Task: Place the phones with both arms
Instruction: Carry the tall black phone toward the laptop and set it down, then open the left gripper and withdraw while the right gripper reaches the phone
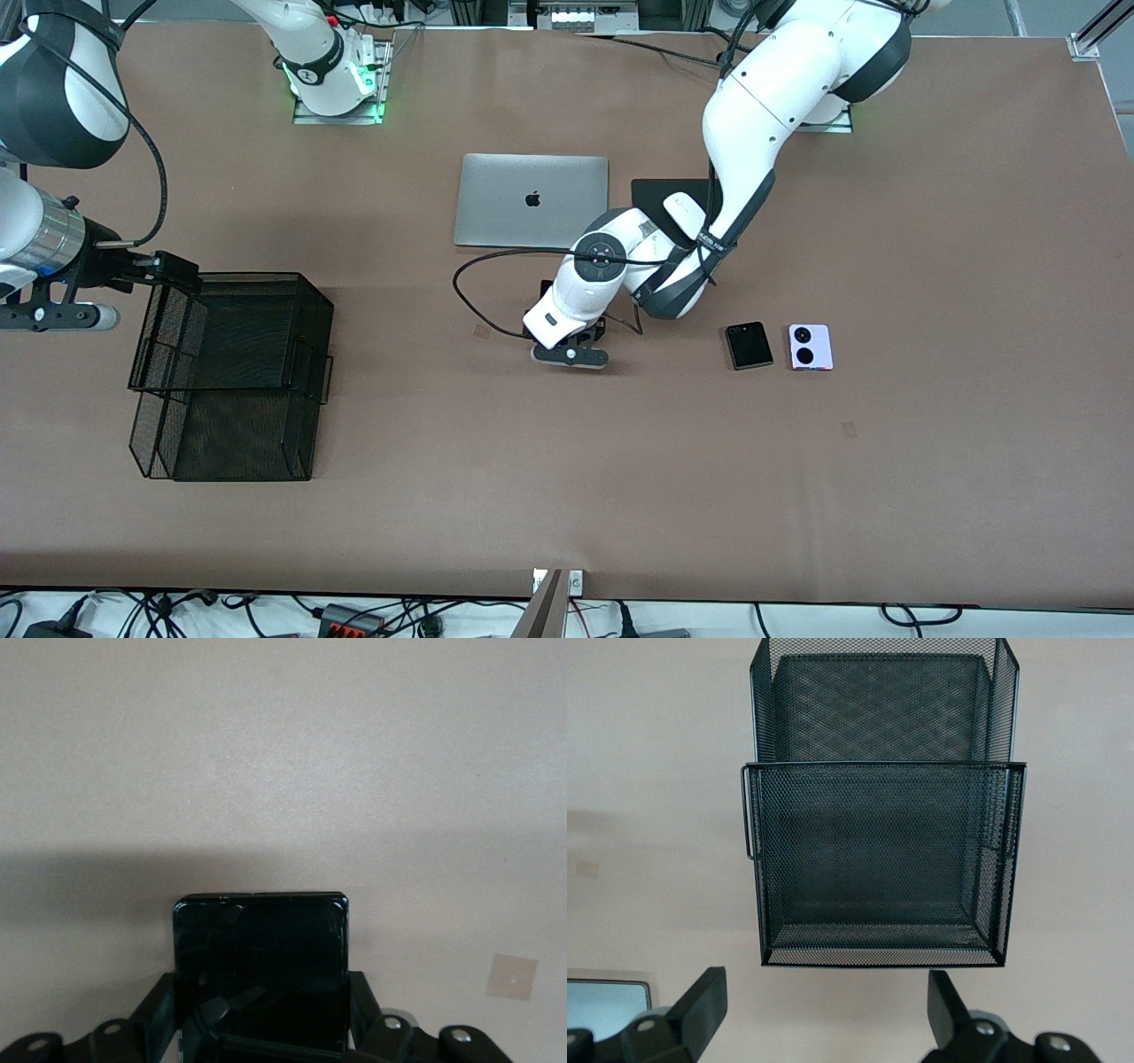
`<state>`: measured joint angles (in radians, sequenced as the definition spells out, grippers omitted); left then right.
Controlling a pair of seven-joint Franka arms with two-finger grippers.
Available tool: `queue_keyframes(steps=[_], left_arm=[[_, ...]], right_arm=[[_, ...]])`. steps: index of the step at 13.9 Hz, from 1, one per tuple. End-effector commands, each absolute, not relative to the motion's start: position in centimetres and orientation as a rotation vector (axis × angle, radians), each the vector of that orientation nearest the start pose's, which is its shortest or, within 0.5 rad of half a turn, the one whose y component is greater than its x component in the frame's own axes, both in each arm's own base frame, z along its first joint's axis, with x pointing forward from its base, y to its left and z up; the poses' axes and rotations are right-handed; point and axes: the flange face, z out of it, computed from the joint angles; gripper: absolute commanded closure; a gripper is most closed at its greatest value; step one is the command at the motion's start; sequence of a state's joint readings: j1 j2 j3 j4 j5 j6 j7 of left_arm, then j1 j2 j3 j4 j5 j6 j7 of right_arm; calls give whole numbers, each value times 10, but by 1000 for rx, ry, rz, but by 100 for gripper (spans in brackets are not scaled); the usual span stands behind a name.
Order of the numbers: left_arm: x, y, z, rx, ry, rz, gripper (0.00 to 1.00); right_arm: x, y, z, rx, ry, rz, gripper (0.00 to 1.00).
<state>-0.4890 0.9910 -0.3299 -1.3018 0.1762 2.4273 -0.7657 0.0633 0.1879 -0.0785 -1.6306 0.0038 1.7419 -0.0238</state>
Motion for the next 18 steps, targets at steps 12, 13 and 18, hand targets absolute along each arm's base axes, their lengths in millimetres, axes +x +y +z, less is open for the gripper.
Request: queue_keyframes(steps=[12, 13, 18], left_arm=[[662, -315, 304, -3124, -3, 150, 0], [669, -289, 312, -3107, -1, 177, 0], [682, -174, 408, -3028, 26, 158, 0]], right_arm=[[627, 105, 468, -3047, -242, 91, 0], [629, 128, 457, -3047, -276, 78, 0], [634, 255, 375, -3016, -515, -67, 0]])
